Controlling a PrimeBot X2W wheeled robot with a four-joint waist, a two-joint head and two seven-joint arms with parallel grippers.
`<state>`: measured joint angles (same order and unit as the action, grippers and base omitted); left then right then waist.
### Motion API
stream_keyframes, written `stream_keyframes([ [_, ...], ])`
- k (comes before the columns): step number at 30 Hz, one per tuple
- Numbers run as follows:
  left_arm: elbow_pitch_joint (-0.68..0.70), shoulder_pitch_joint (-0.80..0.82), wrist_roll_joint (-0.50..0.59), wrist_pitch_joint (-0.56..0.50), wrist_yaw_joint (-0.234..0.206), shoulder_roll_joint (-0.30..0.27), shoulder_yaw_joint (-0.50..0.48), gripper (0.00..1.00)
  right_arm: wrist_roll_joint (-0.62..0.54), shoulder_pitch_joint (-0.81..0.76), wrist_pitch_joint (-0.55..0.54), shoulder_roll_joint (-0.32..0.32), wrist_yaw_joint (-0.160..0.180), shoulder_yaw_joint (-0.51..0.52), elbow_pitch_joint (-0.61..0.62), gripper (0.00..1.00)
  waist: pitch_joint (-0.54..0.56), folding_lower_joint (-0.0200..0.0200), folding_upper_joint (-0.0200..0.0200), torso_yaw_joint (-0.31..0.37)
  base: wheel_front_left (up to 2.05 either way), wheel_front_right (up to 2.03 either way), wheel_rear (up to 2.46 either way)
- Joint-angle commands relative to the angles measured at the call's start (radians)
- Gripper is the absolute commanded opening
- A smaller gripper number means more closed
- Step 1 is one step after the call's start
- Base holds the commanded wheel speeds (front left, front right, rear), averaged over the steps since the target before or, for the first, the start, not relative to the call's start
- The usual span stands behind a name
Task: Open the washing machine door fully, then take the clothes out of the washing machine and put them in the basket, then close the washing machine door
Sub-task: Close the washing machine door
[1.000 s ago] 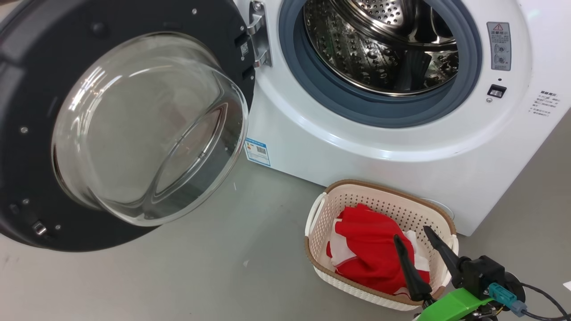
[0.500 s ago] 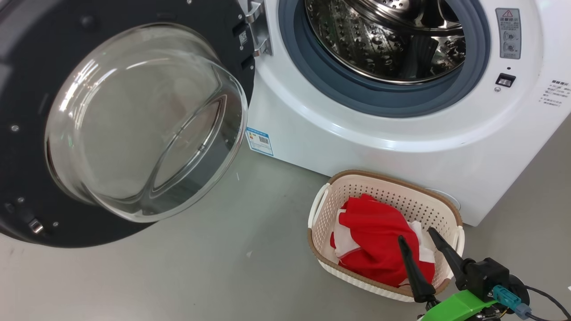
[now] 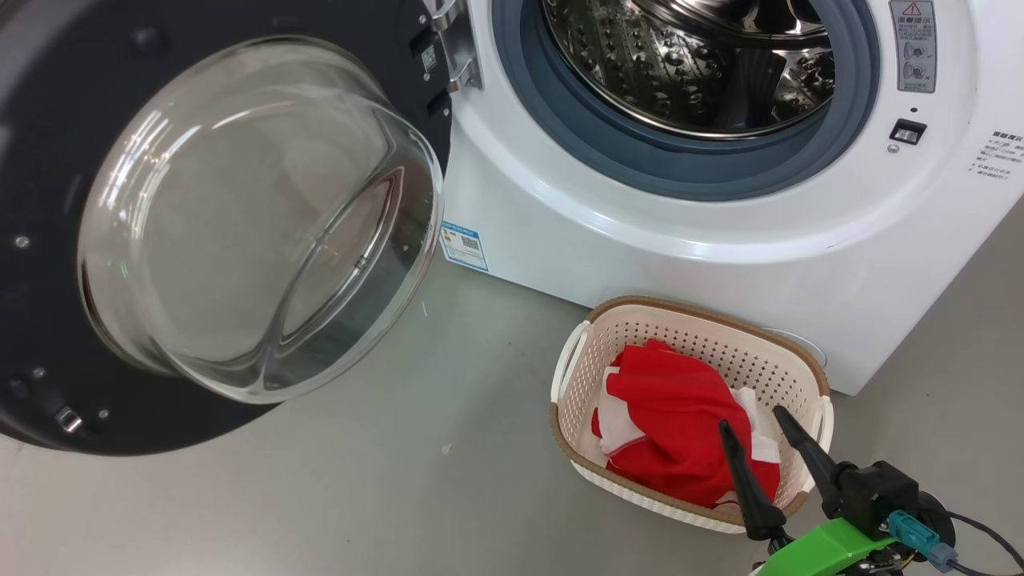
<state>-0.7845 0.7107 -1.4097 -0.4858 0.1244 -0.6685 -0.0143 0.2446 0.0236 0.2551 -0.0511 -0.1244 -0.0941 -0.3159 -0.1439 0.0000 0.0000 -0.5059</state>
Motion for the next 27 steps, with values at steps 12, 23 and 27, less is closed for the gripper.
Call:
stream_keyframes([
  [12, 0.208, -0.092, -0.051, -0.066, 0.006, -0.087, 0.076, 0.00, -0.004, 0.008, 0.007, 0.001, -0.006, -0.006, 0.029, 1.00, 0.023, 0.0000, 0.0000, -0.007, 0.00, 0.00, 0.00],
  [23, 0.441, -0.202, -0.094, -0.098, 0.006, -0.120, 0.140, 0.00, 0.003, 0.004, 0.007, 0.001, -0.006, -0.008, 0.027, 1.00, 0.050, 0.0000, 0.0000, -0.005, 0.00, 0.00, 0.00],
  [27, 0.531, -0.229, -0.105, -0.099, 0.006, -0.124, 0.162, 0.00, 0.009, -0.002, 0.007, 0.001, -0.006, -0.012, 0.027, 1.00, 0.061, 0.0000, 0.0000, -0.002, 0.00, 0.00, 0.00],
])
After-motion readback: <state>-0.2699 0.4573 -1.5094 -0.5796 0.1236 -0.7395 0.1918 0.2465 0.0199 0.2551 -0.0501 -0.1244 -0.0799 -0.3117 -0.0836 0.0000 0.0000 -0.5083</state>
